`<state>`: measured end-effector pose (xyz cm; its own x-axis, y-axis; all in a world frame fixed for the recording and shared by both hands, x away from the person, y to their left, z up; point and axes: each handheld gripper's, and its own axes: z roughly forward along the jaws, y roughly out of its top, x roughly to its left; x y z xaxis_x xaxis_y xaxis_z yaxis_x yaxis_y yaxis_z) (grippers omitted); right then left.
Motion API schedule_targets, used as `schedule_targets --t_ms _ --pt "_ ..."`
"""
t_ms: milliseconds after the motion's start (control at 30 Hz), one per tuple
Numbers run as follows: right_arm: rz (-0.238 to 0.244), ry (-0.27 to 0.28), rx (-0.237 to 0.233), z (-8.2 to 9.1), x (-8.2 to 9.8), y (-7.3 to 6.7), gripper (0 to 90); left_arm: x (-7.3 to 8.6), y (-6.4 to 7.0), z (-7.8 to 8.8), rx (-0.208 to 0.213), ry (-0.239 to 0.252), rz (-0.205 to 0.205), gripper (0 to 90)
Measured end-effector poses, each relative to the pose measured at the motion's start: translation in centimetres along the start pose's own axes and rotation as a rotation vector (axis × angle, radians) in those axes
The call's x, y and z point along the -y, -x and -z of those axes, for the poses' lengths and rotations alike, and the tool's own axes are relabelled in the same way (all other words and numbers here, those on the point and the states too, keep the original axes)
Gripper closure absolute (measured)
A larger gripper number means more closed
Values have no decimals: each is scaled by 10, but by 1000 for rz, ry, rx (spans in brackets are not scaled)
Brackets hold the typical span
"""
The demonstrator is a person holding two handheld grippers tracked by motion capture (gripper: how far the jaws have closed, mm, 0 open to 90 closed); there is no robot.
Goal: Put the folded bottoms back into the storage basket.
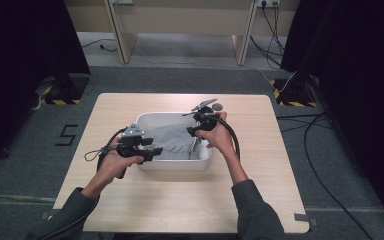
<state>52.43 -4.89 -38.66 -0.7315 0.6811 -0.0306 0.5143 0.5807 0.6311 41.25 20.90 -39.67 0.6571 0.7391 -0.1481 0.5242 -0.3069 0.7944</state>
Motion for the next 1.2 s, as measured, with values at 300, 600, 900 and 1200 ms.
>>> schedule_targets --t_ms 300,600,900,1200 --pt "-15 61 -6 19 9 -3 378 4 15 9 0 23 -23 331" --pt "-7 96 0 34 20 -5 369 6 29 11 18 23 -46 309" --pt "-8 125 1 46 31 -6 361 9 39 10 53 36 -51 261" --pt "-26 171 -6 56 49 -8 345 14 43 9 44 46 -62 199"
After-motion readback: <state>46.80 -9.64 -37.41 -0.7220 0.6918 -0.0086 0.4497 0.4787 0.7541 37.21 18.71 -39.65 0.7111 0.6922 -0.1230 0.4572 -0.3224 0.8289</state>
